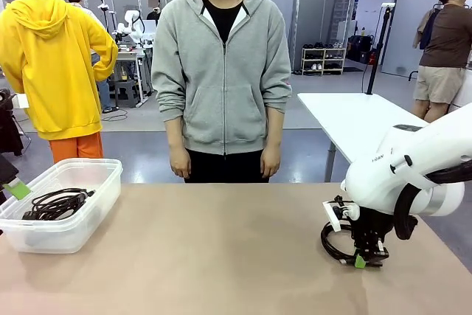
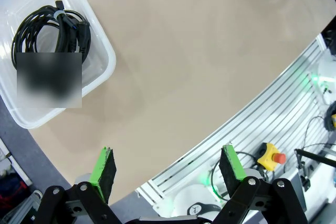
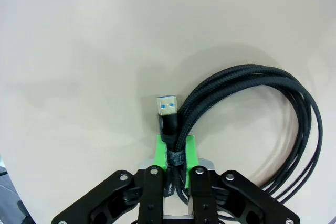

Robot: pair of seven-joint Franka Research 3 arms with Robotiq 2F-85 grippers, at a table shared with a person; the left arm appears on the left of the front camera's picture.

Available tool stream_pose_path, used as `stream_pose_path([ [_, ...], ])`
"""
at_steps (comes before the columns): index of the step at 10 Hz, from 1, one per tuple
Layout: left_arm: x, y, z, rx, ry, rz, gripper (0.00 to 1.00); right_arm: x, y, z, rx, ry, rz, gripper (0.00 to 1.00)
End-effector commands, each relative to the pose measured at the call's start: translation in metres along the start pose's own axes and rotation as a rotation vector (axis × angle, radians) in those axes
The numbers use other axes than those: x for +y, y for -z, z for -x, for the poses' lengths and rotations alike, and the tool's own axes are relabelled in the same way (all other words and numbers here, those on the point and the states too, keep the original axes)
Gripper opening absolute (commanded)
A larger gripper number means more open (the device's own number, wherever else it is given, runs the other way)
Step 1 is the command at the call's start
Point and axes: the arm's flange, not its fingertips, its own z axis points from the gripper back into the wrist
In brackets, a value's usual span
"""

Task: Organize and store the cables.
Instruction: Place the USB Extension Cable into the Organizing box.

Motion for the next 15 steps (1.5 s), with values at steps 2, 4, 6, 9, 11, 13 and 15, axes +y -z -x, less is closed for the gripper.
stream_pose_path([
  [2, 0.002, -0.002, -0.003, -0.011, -0.004, -0.004, 1.0, -0.005, -0.043, -0.025, 0.045, 0.022, 0.018, 0.0],
  [4, 0.002, -0.002, -0.003, -0.011, -0.004, -0.004, 1.0, -0.009, -0.077, -0.041, 0.094, 0.071, 0.001, 0.0],
  [6, 0.002, -0.002, -0.003, -0.011, -0.004, -0.004, 1.0, -0.009, -0.098, -0.069, 0.028, 0.085, -0.03, 0.0],
  [9, 0.002, -0.002, -0.003, -0.011, -0.004, -0.004, 1.0, -0.011, -0.103, -0.173, 0.016, 0.087, -0.001, 0.0],
  [11, 0.002, -0.002, -0.003, -0.011, -0.004, -0.004, 1.0, -0.025, -0.09, -0.243, -0.063, 0.086, 0.047, 0.0],
  [13, 0.002, -0.002, -0.003, -0.011, -0.004, -0.004, 1.0, -0.03, -0.06, -0.299, -0.068, 0.083, 0.038, 0.0],
  [15, 0.002, -0.002, -0.003, -0.011, -0.004, -0.004, 1.0, -0.031, -0.025, -0.337, -0.037, 0.056, -0.001, 0.0],
])
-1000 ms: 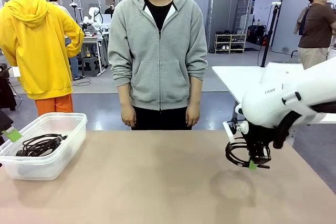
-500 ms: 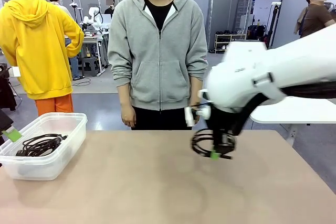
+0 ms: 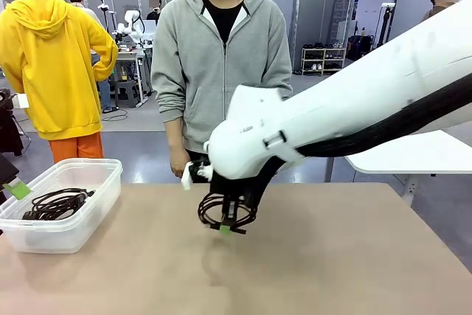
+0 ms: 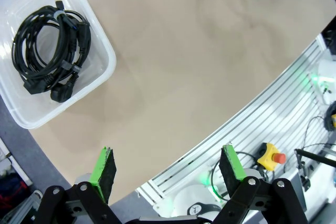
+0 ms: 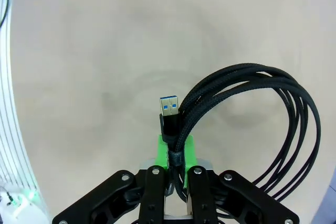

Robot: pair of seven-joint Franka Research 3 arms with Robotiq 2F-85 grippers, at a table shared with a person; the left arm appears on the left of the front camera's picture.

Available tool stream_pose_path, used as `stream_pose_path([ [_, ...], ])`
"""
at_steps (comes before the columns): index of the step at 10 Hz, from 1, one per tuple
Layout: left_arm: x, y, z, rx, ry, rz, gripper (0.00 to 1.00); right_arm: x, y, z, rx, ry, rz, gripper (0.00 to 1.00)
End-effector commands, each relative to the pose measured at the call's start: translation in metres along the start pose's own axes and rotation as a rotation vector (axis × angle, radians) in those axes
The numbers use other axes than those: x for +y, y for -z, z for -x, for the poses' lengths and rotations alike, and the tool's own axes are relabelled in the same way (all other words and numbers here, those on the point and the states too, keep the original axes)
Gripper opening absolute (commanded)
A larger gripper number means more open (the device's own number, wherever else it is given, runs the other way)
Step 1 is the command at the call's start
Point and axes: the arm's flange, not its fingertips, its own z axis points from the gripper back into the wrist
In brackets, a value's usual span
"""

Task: Organize and store the cables.
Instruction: Place the USB Extension Cable into the Organizing box.

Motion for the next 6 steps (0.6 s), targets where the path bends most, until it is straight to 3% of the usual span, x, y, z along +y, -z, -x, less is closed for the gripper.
stream_pose_path([
  [1, 0.002, -0.002, -0.003, -0.011, -0.004, -0.004, 1.0, -0.009, 0.021, -0.021, 0.052, 0.02, -0.011, 0.0],
  [5, 0.002, -0.002, -0.003, -0.011, -0.004, -0.004, 1.0, -0.01, 0.039, -0.034, 0.076, 0.024, -0.057, 0.0],
  [6, 0.002, -0.002, -0.003, -0.011, -0.004, -0.004, 1.0, -0.01, 0.039, -0.035, 0.068, 0.016, -0.073, 0.29],
])
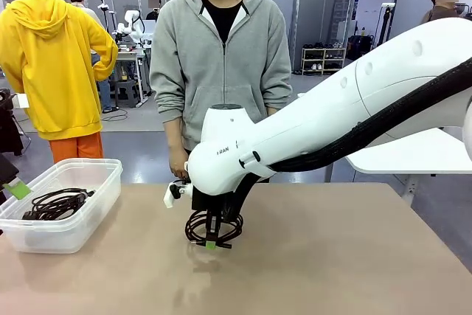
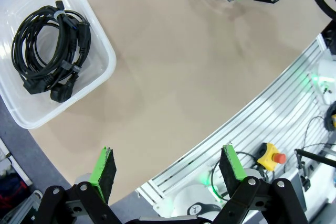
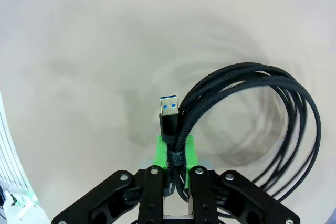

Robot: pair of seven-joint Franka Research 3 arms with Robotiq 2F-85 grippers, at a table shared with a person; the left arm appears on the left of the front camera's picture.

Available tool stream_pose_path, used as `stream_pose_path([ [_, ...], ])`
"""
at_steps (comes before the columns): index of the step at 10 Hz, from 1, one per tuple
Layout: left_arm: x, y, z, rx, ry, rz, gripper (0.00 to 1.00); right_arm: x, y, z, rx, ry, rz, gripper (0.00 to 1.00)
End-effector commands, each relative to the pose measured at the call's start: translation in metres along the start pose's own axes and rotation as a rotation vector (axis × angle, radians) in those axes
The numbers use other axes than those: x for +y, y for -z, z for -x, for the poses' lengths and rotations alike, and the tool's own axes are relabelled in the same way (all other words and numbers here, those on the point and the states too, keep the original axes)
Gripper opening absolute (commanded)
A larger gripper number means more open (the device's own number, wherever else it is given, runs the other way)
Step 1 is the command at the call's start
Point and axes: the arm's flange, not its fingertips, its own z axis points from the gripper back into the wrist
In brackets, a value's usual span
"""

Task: Organize and store the cables.
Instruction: Place the USB Extension Cable into the Organizing box.

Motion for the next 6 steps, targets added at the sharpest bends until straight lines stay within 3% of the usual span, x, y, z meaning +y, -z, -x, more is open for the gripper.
stream_pose_path([
  [1, 0.002, -0.002, -0.003, -0.011, -0.004, -0.004, 1.0, 0.001, -0.009, -0.003, 0.014, 0.024, -0.009, 0.43],
  [2, 0.002, -0.002, -0.003, -0.011, -0.004, -0.004, 1.0, 0.002, -0.01, -0.002, 0.017, 0.046, -0.017, 0.62],
  [3, 0.002, -0.002, -0.003, -0.011, -0.004, -0.004, 1.0, 0.003, -0.012, -0.001, 0.017, 0.054, -0.021, 0.51],
  [4, 0.002, -0.002, -0.003, -0.011, -0.004, -0.004, 1.0, 0.005, -0.018, 0.0, 0.013, 0.061, -0.005, 0.96],
  [5, 0.002, -0.002, -0.003, -0.011, -0.004, -0.004, 1.0, 0.008, -0.025, 0.004, 0.004, 0.071, 0.007, 0.86],
  [6, 0.002, -0.002, -0.003, -0.011, -0.004, -0.004, 1.0, 0.012, -0.033, 0.01, -0.006, 0.078, 0.023, 1.0],
])
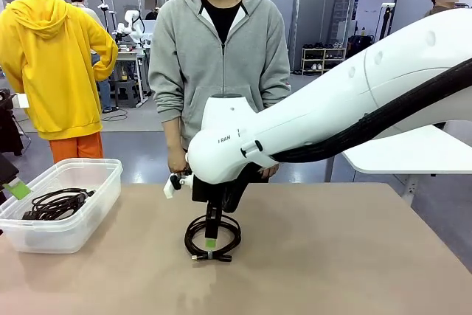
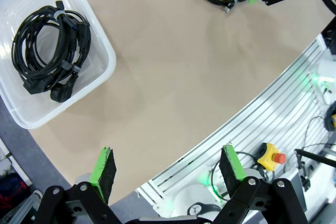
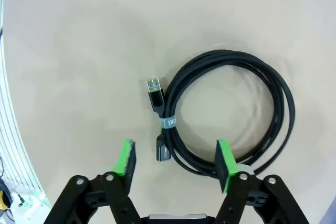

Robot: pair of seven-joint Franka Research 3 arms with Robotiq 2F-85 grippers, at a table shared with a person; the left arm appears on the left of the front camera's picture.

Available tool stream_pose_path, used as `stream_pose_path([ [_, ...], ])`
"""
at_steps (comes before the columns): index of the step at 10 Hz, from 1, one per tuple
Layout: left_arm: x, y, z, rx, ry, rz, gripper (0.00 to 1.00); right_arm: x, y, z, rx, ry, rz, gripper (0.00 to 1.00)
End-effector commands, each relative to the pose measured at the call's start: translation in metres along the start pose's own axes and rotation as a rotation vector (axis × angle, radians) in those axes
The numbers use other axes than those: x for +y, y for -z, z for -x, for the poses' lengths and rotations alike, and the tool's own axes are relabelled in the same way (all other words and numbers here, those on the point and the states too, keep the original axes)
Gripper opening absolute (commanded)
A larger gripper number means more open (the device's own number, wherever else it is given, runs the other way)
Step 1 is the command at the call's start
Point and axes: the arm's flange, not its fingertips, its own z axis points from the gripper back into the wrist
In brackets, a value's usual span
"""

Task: Organize and store the cables.
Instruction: Place the USB Extension Cable into the Organizing box.

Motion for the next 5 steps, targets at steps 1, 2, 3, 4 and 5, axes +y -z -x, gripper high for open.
stream_pose_path([
  [1, 0.002, -0.002, -0.003, -0.011, -0.004, -0.004, 1.0, 0.014, -0.021, 0.019, -0.043, 0.038, 0.021, 1.0],
  [2, 0.0, 0.0, 0.0, 0.0, 0.0, 0.0, 1.0, 0.016, -0.031, 0.028, -0.081, 0.037, 0.026, 1.0],
  [3, -0.021, -0.01, -0.014, -0.018, 0.101, -0.026, 1.0, 0.017, -0.045, 0.042, -0.123, 0.04, 0.035, 1.0],
  [4, -0.046, -0.006, -0.035, -0.016, 0.185, -0.009, 1.0, 0.019, -0.059, 0.06, -0.171, 0.05, 0.049, 1.0],
  [5, -0.068, 0.001, -0.055, -0.005, 0.246, 0.011, 1.0, 0.024, -0.074, 0.085, -0.219, 0.067, 0.066, 1.0],
])
